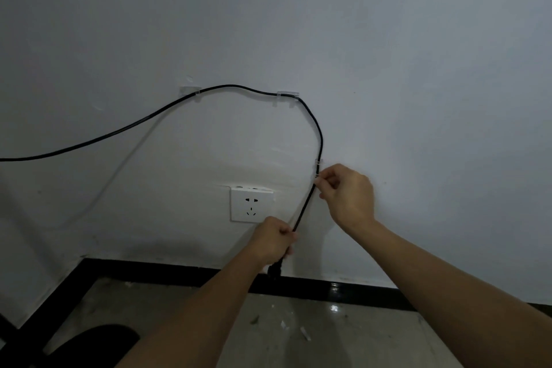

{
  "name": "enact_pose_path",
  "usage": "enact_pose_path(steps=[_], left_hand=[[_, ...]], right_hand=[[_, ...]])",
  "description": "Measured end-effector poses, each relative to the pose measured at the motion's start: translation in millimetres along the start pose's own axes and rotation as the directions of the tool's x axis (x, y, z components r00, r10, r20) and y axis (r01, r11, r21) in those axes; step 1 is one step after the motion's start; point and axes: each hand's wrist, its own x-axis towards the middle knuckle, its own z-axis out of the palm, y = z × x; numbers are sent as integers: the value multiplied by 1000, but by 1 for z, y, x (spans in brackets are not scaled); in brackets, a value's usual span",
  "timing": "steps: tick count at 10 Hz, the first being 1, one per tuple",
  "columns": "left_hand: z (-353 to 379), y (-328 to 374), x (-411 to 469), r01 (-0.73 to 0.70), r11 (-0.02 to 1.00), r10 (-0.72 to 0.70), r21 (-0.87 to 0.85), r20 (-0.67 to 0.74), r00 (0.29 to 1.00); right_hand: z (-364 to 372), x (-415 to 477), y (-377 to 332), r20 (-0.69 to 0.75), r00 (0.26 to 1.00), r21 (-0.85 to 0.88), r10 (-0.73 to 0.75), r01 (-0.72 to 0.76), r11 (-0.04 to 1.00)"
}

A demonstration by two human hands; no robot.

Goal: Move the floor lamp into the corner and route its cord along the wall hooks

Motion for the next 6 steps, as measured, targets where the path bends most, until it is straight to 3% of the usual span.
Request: enact_pose_path(steps=[1, 2, 3, 4, 5, 6], left_hand=[[-14, -9, 3, 7, 1000, -5, 16, -127, 992], [-26, -8, 0, -49, 987, 91, 154, -281, 955], [-42, 1, -5, -95, 956, 220, 278, -465, 858], [-60, 9, -8, -119, 896, 361, 427, -547, 755], [-71, 9, -11, -133, 841, 449, 525, -539, 712], [-78, 8, -11, -88, 811, 447, 578, -516, 731]], right_hand=[[10, -2, -2, -2, 990, 184, 140, -137, 973], [13, -3, -2, 40, 974, 270, 222, -225, 936], [15, -8, 3, 80, 970, 251, 230, -243, 937], [8, -15, 4, 104, 980, 122, 172, -184, 975], [-11, -11, -7, 99, 989, 61, 114, -120, 991], [-39, 0, -40, 30, 999, 355, 22, -31, 934]])
